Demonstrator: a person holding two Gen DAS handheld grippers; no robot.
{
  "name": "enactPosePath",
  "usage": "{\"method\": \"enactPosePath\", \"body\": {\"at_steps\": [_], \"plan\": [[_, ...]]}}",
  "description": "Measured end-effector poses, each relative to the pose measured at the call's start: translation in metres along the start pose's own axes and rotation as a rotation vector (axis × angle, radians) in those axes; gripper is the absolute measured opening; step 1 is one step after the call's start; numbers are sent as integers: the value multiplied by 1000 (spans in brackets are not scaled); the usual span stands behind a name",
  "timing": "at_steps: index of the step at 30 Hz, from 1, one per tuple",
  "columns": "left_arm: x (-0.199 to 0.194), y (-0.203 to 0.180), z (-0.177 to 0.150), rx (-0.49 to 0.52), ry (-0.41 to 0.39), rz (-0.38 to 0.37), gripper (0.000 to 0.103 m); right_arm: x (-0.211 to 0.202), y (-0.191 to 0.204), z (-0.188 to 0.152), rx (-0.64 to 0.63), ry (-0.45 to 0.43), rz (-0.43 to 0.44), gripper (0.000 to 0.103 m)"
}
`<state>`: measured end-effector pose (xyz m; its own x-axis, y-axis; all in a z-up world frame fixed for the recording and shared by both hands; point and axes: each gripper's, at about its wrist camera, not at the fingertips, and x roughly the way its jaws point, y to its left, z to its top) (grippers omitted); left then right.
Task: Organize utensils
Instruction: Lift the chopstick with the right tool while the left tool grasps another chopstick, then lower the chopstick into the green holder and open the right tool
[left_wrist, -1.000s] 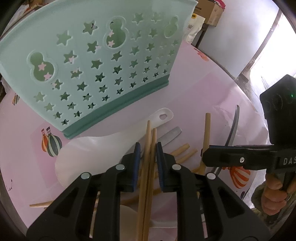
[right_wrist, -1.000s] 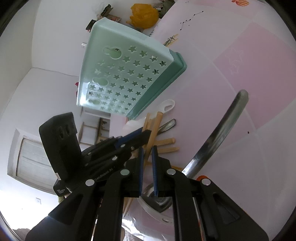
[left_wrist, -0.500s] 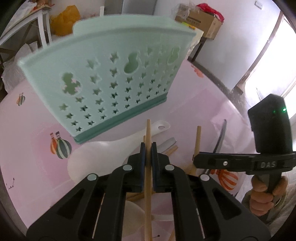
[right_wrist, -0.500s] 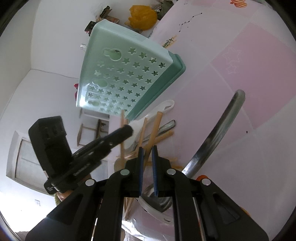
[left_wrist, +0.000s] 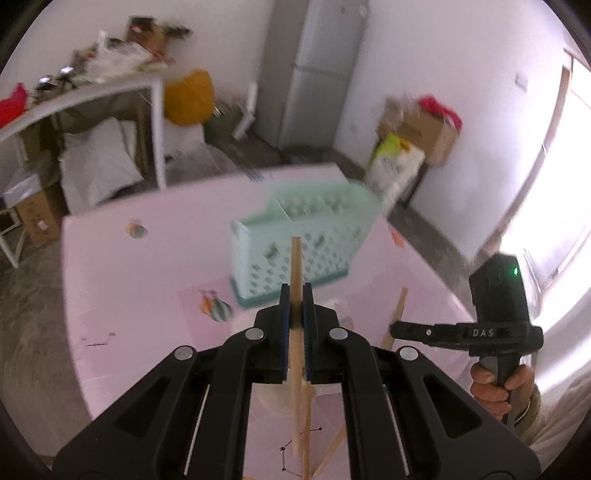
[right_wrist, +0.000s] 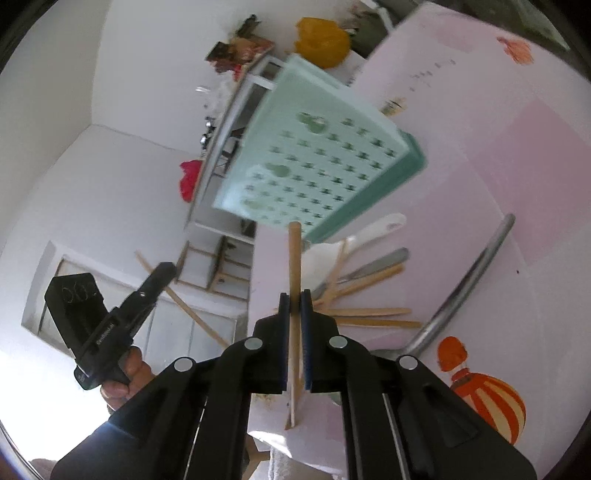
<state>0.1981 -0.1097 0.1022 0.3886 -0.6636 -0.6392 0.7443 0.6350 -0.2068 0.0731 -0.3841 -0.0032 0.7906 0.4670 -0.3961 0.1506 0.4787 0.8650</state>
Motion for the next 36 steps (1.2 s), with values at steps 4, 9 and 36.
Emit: {"method": "enactPosePath", "body": {"at_steps": [4,9,36], "plan": [[-47,12,7,-65,-109,8,5,-11,24,5,-59,-13,29,6],[-89,23,23,-131,-250,7,5,-30,53,11,-136,-47,47,6],[91,20,105,-203,-422,33,5,-138,105,53,-317,-351,-99,6]]}}
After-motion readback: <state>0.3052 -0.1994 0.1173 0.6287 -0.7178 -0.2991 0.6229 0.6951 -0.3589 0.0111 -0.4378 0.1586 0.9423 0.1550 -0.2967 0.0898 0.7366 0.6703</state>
